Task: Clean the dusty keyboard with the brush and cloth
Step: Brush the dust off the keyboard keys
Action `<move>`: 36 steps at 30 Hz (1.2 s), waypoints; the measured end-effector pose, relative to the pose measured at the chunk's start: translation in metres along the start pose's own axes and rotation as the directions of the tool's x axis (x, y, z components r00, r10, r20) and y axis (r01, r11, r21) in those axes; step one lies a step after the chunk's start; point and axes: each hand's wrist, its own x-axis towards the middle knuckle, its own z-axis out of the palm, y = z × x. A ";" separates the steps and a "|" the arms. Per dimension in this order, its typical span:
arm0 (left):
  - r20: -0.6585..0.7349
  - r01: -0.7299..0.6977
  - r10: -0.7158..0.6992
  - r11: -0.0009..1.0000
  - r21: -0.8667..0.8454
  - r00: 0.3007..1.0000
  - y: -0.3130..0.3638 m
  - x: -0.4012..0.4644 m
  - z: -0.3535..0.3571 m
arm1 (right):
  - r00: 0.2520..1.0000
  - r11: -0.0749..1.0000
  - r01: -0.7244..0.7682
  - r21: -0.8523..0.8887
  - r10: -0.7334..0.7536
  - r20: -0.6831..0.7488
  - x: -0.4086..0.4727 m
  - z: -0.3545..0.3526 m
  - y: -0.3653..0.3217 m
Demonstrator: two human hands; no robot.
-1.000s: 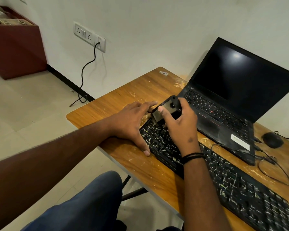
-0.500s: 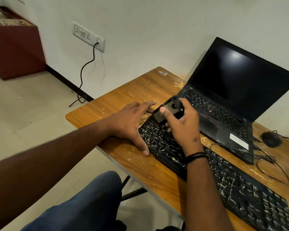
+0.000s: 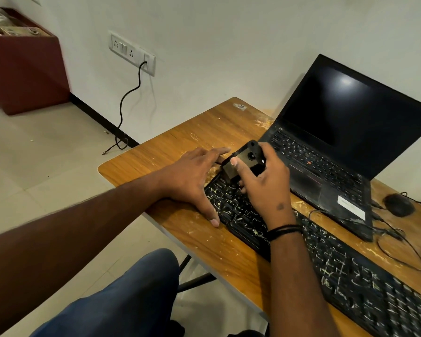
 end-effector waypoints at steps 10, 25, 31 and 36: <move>-0.014 -0.005 0.005 1.000 -0.007 1.000 0.001 -0.001 0.000 | 0.998 0.996 -0.025 0.091 0.019 0.065 0.000 -0.004 0.001; 0.004 0.004 -0.004 1.000 0.026 1.000 0.001 0.000 0.001 | 0.987 0.991 -0.022 0.133 0.000 0.158 -0.004 -0.003 -0.005; -0.014 -0.002 0.002 1.000 0.000 1.000 -0.003 0.000 0.001 | 1.000 0.981 0.000 0.193 -0.005 0.024 -0.004 -0.008 -0.007; -0.023 -0.015 0.015 1.000 0.007 1.000 -0.004 0.002 0.003 | 0.982 0.989 -0.027 0.143 -0.001 0.190 -0.004 -0.001 -0.005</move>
